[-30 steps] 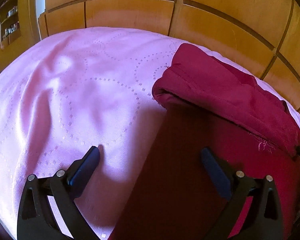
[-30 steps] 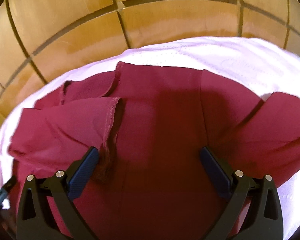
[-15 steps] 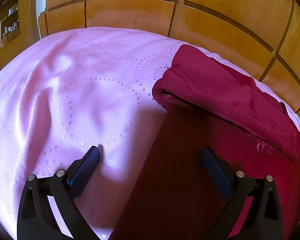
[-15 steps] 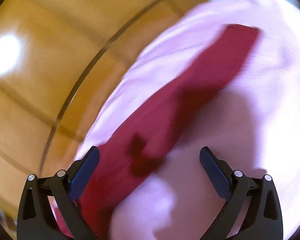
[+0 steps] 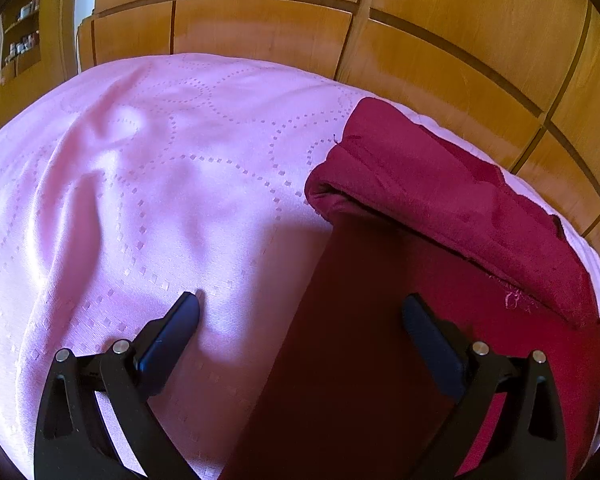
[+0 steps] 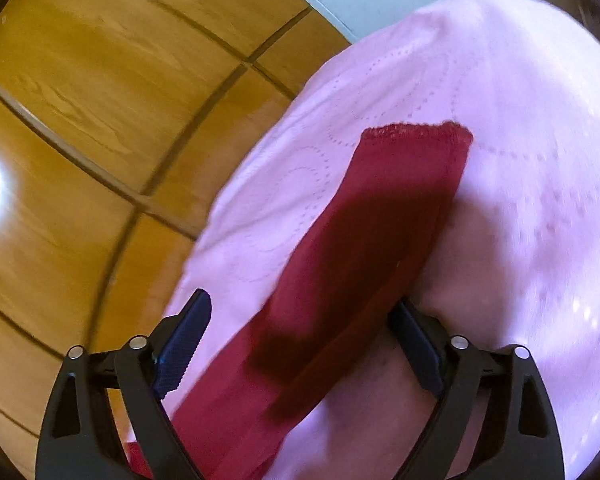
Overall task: Fold small clothes
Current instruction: 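Move the right gripper to the spread sleeve's cuff and close on it, then lift the held sleeve across the shirt body with the right gripper, release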
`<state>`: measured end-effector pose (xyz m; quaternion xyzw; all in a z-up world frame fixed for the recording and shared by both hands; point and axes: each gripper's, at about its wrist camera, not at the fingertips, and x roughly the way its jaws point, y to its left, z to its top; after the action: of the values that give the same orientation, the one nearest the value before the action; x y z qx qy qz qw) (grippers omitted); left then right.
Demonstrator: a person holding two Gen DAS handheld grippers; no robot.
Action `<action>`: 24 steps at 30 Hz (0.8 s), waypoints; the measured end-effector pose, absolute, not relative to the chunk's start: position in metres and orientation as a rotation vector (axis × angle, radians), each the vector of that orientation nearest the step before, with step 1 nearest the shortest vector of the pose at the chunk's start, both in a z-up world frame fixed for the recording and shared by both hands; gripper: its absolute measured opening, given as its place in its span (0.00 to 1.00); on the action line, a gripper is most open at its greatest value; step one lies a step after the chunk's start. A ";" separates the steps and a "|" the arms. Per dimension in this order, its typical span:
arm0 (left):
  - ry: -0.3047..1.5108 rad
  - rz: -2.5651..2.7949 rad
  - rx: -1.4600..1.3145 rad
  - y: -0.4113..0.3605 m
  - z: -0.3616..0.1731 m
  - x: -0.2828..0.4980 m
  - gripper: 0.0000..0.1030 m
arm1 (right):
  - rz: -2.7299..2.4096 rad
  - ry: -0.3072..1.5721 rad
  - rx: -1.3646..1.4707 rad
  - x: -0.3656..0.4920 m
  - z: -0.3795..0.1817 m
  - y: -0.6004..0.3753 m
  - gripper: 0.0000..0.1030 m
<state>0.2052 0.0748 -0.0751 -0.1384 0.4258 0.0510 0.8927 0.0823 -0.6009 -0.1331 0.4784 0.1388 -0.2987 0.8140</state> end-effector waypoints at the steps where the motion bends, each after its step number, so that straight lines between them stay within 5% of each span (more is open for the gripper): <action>1: 0.879 0.102 -0.295 0.076 -0.075 0.205 0.98 | -0.658 0.308 1.010 0.085 -0.135 -0.604 0.70; 5: 0.883 0.103 -0.289 0.075 -0.076 0.206 0.98 | -0.692 0.330 1.063 0.081 -0.146 -0.621 0.29; 24: 0.882 0.101 -0.288 0.076 -0.077 0.209 0.98 | -0.312 0.309 0.777 0.136 -0.060 -0.515 0.11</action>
<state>0.2088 0.0759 -0.0768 -0.1390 0.4250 0.0488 0.8931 0.1363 -0.5147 -0.0598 0.3759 0.1496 -0.1510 0.9020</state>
